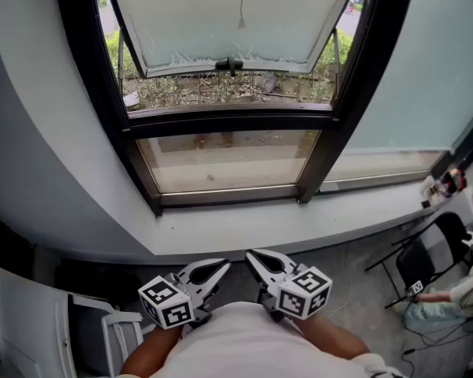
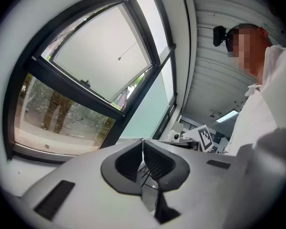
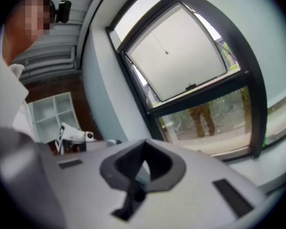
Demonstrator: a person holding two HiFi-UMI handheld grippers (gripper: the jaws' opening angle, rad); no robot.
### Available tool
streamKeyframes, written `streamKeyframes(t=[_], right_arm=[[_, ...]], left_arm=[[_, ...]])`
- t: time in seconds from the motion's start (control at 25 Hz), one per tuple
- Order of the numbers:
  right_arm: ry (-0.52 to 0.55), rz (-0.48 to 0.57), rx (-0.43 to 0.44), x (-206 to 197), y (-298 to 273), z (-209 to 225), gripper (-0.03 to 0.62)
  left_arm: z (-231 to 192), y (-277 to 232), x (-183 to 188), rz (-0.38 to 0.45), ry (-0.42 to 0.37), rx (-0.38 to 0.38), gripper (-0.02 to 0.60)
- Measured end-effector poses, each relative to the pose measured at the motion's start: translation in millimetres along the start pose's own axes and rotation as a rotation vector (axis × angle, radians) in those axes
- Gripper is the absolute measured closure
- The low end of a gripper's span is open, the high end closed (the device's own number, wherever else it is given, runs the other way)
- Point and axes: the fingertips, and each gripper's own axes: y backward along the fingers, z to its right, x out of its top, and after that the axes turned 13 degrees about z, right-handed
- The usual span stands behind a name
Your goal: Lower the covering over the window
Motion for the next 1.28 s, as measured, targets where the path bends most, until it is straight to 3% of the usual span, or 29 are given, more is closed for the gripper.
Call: streamKeyframes(t=[0.32, 0.88, 1.28], right_arm=[[-0.004, -0.013, -0.020, -4, 1, -2, 0.571], [0.016, -0.014, -0.124, -12, -8, 4, 0.569], [0.024, 0.006, -0.194, -24, -27, 3, 0.568]], left_arm=[[8, 2, 3, -0.010, -0.019, -0.040, 0.557], [-25, 41, 25, 0.007, -0.098, 0.041, 0.555], [-40, 70, 26, -0.025, -0.078, 0.029, 0.555]])
